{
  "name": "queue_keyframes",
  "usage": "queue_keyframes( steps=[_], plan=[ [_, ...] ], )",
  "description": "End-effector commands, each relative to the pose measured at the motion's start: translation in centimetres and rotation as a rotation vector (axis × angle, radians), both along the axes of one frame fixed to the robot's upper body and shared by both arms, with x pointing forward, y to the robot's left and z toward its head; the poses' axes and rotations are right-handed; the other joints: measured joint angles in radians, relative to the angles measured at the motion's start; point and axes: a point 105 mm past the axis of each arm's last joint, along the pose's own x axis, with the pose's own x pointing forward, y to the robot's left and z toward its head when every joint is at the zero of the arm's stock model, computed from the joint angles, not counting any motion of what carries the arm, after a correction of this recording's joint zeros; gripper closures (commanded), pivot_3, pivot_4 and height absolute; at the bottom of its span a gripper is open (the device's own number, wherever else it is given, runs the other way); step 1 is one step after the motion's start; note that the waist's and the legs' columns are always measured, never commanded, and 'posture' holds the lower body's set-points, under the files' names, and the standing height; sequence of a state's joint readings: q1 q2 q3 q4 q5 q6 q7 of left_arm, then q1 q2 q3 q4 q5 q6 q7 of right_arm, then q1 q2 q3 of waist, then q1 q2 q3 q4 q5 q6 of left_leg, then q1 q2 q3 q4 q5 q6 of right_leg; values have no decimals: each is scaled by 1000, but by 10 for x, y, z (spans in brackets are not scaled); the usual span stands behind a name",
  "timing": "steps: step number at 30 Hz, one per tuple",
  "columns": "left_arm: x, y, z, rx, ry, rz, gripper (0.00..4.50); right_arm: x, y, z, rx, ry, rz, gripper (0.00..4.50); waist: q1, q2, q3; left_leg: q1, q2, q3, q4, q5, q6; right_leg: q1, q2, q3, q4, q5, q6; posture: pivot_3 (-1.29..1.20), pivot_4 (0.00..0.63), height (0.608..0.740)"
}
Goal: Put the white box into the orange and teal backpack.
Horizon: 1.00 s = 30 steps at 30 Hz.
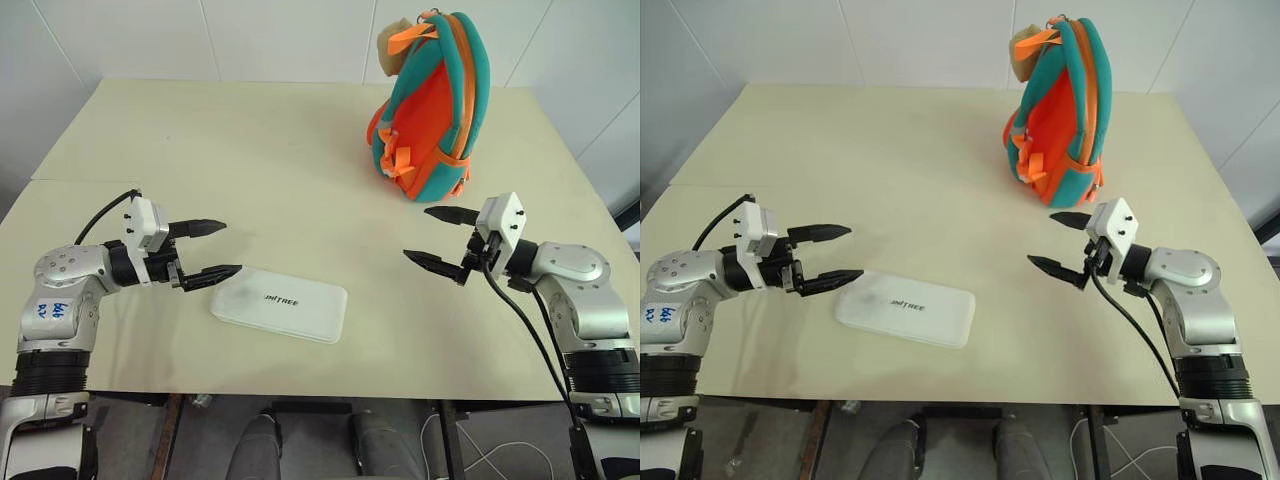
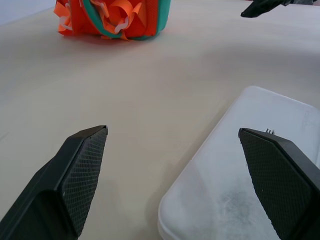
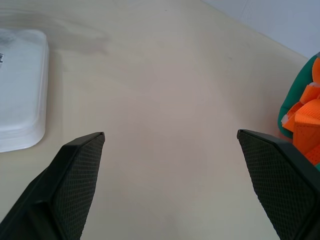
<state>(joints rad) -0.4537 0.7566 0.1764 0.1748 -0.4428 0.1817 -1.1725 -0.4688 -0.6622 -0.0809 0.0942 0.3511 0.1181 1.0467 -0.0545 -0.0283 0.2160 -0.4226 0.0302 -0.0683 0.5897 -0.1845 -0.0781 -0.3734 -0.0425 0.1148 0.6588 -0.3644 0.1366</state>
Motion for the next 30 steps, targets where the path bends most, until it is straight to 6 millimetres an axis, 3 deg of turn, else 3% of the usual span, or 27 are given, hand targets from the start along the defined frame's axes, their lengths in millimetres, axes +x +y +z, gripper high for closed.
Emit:
queue_keyframes(
  steps=[1,5,7,11,16,19,22,30],
  plan=[
    [0,-4,5,27,-34,-23,19,-2,7,9,-2,-43,16,0,0,0,0,0,0,0,0,0,0,0,0,0,0,0,0,0,150,740],
    [6,0,5,18,-58,19,19,-1,15,1,18,-11,17,0,-2,0,0,0,0,0,0,0,0,0,0,0,0,0,0,0,150,740],
    [5,5,2,27,-64,36,0,-3,24,-6,7,15,48,395,-3,0,0,0,0,0,0,0,0,0,1,0,0,0,0,0,150,740],
    [2,28,-8,40,-54,119,884,-15,36,-26,-29,84,112,1544,-2,0,0,0,0,0,0,0,0,0,0,0,0,0,0,0,150,740],
    [-9,57,-24,48,0,223,2529,-29,41,-57,-35,171,121,3372,-2,0,0,0,0,0,-1,0,0,-1,0,0,0,0,0,0,150,740],
    [-14,60,-41,70,52,233,3451,-32,45,-68,-20,195,116,4389,-1,0,0,0,0,0,0,0,0,0,0,0,0,0,0,0,150,740],
    [-17,53,-54,81,97,208,4399,-39,54,-74,-17,215,142,4500,0,0,0,1,0,0,0,0,0,1,0,0,1,0,0,0,150,740],
    [-14,22,-70,75,146,133,4399,-51,80,-78,18,246,181,4500,2,0,0,1,0,0,0,0,0,1,0,0,0,0,0,0,150,740]
  ],
)
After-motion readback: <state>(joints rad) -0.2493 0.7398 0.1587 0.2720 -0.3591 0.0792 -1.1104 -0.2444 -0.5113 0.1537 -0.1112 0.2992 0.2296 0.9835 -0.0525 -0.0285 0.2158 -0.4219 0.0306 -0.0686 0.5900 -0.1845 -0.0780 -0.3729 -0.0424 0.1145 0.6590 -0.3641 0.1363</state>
